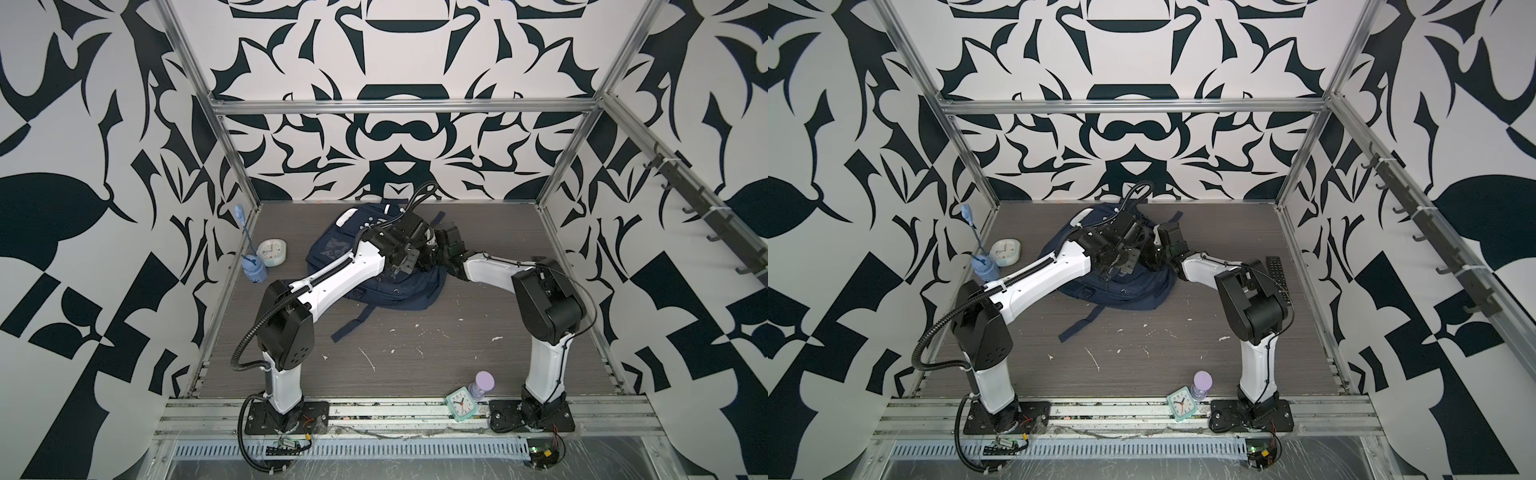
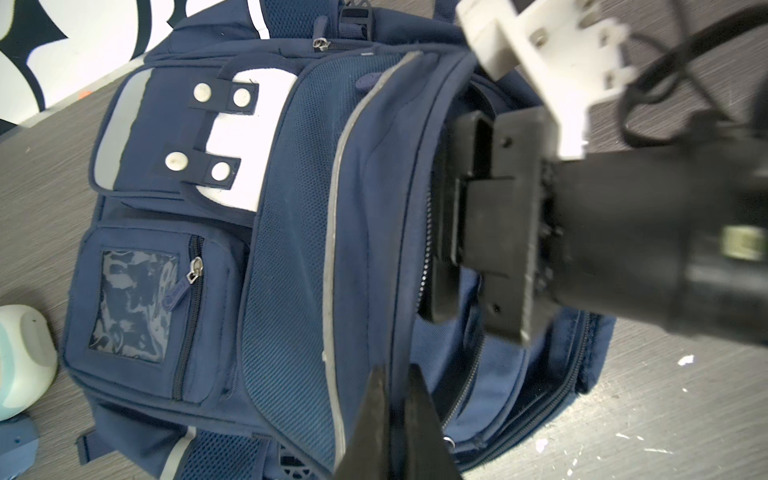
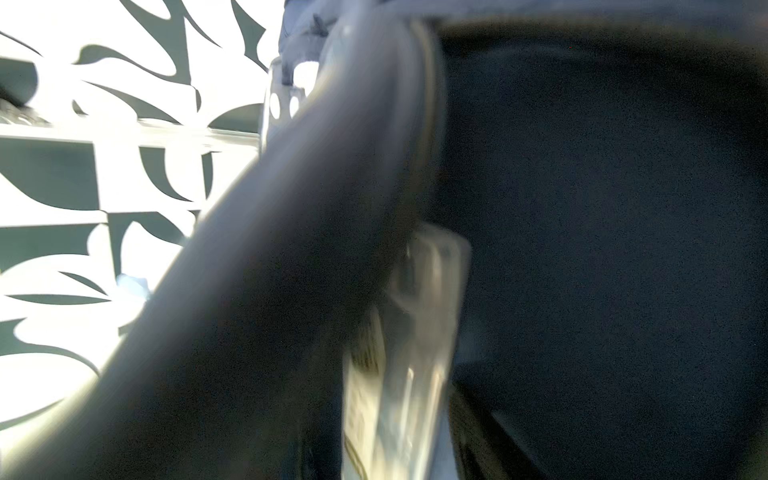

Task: Pack the student bag
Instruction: 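Push the pen case into the backpack pocket with the right gripper while left holds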

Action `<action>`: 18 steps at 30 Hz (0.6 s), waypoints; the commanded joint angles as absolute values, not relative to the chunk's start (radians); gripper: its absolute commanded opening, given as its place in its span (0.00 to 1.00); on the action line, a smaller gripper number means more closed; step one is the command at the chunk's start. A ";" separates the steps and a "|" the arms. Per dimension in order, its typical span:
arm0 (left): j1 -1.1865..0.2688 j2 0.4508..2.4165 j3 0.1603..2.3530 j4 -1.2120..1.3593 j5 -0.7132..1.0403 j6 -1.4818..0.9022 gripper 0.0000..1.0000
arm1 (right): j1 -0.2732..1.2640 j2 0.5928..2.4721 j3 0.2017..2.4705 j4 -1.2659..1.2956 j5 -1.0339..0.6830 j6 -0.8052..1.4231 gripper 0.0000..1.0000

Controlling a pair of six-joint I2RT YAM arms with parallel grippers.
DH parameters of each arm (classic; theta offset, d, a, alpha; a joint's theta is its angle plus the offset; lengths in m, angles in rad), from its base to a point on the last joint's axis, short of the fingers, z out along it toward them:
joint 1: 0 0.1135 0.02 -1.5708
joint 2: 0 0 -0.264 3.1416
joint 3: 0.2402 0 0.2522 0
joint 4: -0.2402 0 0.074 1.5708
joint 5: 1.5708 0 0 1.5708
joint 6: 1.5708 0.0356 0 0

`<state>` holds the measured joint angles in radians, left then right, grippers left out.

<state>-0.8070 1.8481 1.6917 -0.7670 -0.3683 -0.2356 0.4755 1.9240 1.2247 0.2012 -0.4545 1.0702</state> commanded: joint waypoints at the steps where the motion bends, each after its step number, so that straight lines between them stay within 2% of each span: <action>1: -0.813 1.811 1.706 -0.778 -0.313 -0.244 0.01 | 0.489 1.819 1.287 0.000 -0.389 0.908 0.66; 7: -0.813 1.853 1.732 -0.773 -0.276 -0.249 0.01 | 0.489 1.708 1.234 -0.151 -0.308 0.797 0.66; 18: -0.830 1.982 1.861 -0.772 -0.163 -0.266 0.03 | 0.489 1.373 0.954 -0.273 -0.178 0.671 0.54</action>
